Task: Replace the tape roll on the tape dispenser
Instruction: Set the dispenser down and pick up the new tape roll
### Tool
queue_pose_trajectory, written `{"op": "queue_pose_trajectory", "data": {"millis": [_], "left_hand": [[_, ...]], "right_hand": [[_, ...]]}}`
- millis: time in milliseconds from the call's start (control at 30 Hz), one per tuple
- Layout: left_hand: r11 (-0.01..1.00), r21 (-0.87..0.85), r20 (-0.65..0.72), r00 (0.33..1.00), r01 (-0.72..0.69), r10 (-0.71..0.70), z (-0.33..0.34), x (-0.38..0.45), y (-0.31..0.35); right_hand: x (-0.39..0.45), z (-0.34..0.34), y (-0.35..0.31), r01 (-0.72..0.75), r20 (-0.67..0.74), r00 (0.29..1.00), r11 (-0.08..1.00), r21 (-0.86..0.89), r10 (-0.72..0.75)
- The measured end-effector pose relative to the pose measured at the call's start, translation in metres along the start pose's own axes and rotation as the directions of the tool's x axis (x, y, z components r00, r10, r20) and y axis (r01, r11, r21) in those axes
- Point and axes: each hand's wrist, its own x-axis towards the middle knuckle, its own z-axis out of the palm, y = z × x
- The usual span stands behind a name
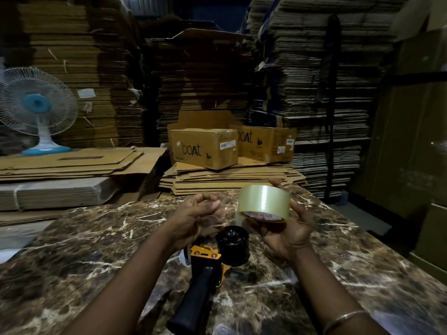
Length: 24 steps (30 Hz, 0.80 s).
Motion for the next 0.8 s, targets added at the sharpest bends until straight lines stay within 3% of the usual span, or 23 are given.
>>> {"op": "queue_pose_trajectory", "data": {"millis": [100,267,367,433,567,800], "left_hand": [[1.000,-0.007,-0.043,0.999,-0.022,0.022,-0.002,-0.001,0.001],[0.992,0.124,-0.060,0.998,-0.030,0.037,-0.013,0.000,0.002],[0.987,0.158,-0.025,1.000,-0.007,0.011,-0.024,-0.002,0.006],[0.979,0.202,-0.011,1.000,0.014,-0.012,-0.033,-0.006,0.010],[0.962,0.272,-0.108,0.993,-0.010,0.041,-0.042,-0.012,0.013],[0.950,0.307,-0.232,0.964,-0.055,0.131,-0.019,-0.010,0.004]], "right_hand": [[0.001,0.002,0.002,-0.004,-0.001,1.000,1.000,0.009,0.004],[0.002,-0.004,0.004,-0.017,-0.042,0.999,0.994,0.105,0.021],[0.002,-0.002,0.004,-0.011,-0.032,0.999,0.997,0.078,0.013],[0.002,-0.001,0.004,-0.004,-0.099,0.995,0.999,0.054,0.009],[0.003,-0.002,0.002,0.009,-0.166,0.986,1.000,-0.022,-0.013],[0.000,-0.001,0.004,0.003,0.028,1.000,0.985,-0.175,0.002]]}}
